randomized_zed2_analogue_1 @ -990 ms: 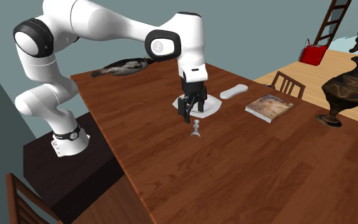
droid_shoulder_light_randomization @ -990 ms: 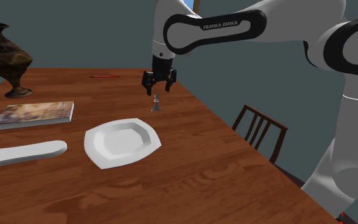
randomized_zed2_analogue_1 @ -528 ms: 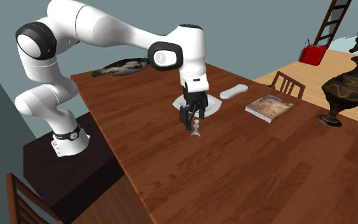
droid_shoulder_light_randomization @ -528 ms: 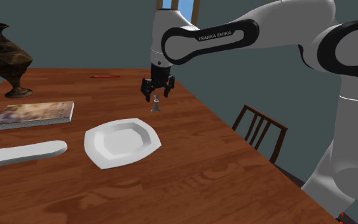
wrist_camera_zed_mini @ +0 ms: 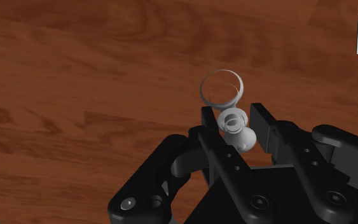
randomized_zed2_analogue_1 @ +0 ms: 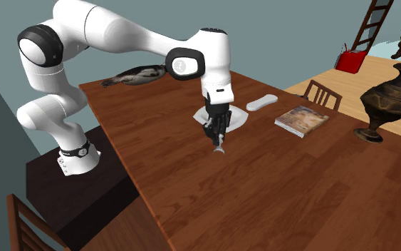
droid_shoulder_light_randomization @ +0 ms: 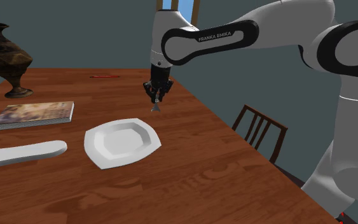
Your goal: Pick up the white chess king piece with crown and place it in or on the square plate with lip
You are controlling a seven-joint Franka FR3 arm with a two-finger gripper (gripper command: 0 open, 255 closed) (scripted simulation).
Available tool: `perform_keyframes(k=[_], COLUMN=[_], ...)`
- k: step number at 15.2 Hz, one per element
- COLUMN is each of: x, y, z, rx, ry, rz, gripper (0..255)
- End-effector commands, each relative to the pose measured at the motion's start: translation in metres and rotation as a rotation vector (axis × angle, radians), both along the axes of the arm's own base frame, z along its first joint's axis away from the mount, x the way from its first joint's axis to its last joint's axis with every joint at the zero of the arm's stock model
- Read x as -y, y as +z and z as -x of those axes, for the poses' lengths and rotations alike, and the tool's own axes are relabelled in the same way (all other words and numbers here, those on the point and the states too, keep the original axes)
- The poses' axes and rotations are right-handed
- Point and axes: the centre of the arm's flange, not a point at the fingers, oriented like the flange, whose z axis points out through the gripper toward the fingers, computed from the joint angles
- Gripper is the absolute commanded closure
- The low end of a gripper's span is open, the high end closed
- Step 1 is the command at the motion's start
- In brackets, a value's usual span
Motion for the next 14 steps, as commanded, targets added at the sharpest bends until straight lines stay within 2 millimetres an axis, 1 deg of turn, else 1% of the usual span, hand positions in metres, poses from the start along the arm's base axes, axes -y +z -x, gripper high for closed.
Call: perform_keyframes(k=[1, 8, 14], x=[0.000, 0.000, 0.000], y=[0.000, 0.000, 0.032], z=[0.000, 0.000, 0.000], rx=[0.000, 0.000, 0.000], ry=[0.000, 0.000, 0.000], rz=[0.000, 0.000, 0.000], gripper=[255, 255, 255])
